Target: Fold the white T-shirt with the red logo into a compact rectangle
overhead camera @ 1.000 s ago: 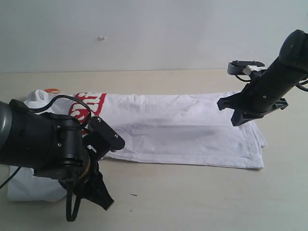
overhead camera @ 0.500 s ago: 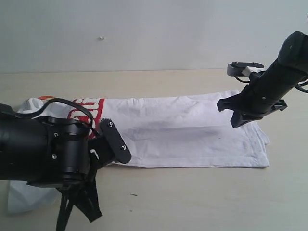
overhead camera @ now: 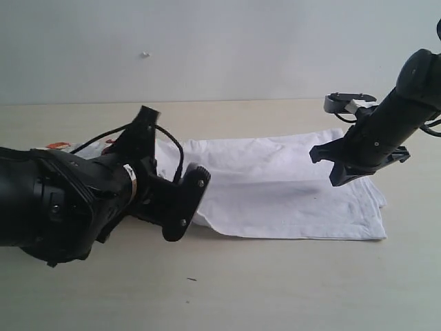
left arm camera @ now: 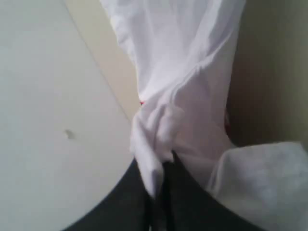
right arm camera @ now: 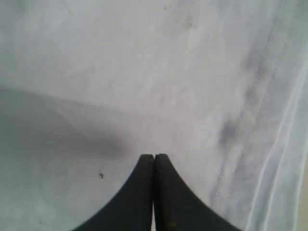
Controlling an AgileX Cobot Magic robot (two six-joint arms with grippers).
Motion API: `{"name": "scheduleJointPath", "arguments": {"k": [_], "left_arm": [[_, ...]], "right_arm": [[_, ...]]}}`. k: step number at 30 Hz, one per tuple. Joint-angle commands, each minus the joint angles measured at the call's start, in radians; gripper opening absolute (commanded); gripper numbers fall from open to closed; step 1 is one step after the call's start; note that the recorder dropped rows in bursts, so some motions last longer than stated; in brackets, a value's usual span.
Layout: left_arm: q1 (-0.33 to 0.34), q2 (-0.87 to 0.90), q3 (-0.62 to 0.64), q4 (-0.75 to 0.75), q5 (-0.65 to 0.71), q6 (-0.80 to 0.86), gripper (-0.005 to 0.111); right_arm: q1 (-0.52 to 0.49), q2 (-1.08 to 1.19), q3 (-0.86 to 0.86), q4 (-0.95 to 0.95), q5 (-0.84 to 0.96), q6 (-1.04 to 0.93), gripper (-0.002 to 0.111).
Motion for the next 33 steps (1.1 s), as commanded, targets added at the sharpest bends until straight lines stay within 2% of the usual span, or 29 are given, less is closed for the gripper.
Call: {"name": "scheduleJointPath", "arguments": {"k": [1, 4, 7, 8, 10, 11, 12, 13, 14, 15, 16, 18, 20, 22, 29, 31, 33], "left_arm": [[0.056, 0.015, 0.004, 0.107, -0.109, 0.139, 0.001], [0.101, 0.026, 0.004, 0.096, -0.120, 0.137, 0.010], [0.118, 0.026, 0.004, 0.030, -0.100, 0.026, 0.028], [0.118, 0.026, 0.004, 0.018, -0.099, -0.114, 0.030], [0.118, 0.026, 0.004, -0.061, -0.120, -0.184, 0.024], [0.113, 0.026, 0.004, -0.149, -0.137, -0.165, 0.017], [0.113, 0.026, 0.004, -0.356, -0.160, -0.094, -0.001], [0.113, 0.026, 0.004, -0.477, -0.157, -0.011, 0.000], [0.113, 0.026, 0.004, -0.701, -0.110, 0.218, 0.000], [0.113, 0.026, 0.004, -0.812, -0.076, 0.322, 0.000], [0.113, 0.024, 0.004, -0.939, -0.027, 0.425, 0.000], [0.113, 0.003, 0.004, -1.129, 0.063, 0.528, 0.000], [0.113, -0.023, 0.004, -1.205, 0.107, 0.581, 0.000], [0.113, -0.054, 0.004, -1.205, 0.090, 0.577, 0.000], [0.116, -0.093, 0.004, -1.203, 0.164, 0.577, 0.001], [0.116, -0.097, 0.004, -1.220, 0.176, 0.581, 0.006], [0.116, -0.097, 0.004, -1.245, 0.180, 0.581, 0.018]], "right_arm": [[0.001, -0.003, 0.002, 0.004, -0.002, -0.011, 0.000], [0.001, -0.003, 0.002, 0.004, -0.002, -0.011, 0.000], [0.001, -0.003, 0.002, 0.004, -0.011, -0.016, 0.000], [0.001, -0.003, 0.002, 0.004, -0.011, -0.016, 0.000], [0.001, -0.003, 0.002, 0.004, -0.003, -0.016, 0.000], [0.001, -0.003, 0.002, 0.004, 0.001, -0.016, 0.000], [0.001, -0.003, 0.002, 0.004, 0.001, -0.016, 0.000], [0.001, -0.003, 0.002, 0.004, 0.001, -0.016, 0.000], [0.001, -0.003, 0.002, 0.004, 0.001, -0.016, 0.000], [0.001, -0.003, 0.002, 0.005, 0.001, -0.016, 0.000], [0.001, -0.003, 0.002, 0.008, 0.001, -0.016, 0.000], [0.001, -0.003, 0.002, 0.045, 0.001, -0.039, 0.000], [0.001, -0.003, 0.002, 0.115, 0.008, -0.097, 0.000], [0.001, -0.003, 0.002, 0.145, 0.020, -0.120, 0.000], [0.001, -0.003, 0.002, 0.159, 0.021, -0.137, 0.000], [0.001, -0.003, 0.002, 0.159, 0.023, -0.136, 0.000], [0.001, -0.003, 0.002, 0.159, 0.023, -0.136, 0.000]]}}
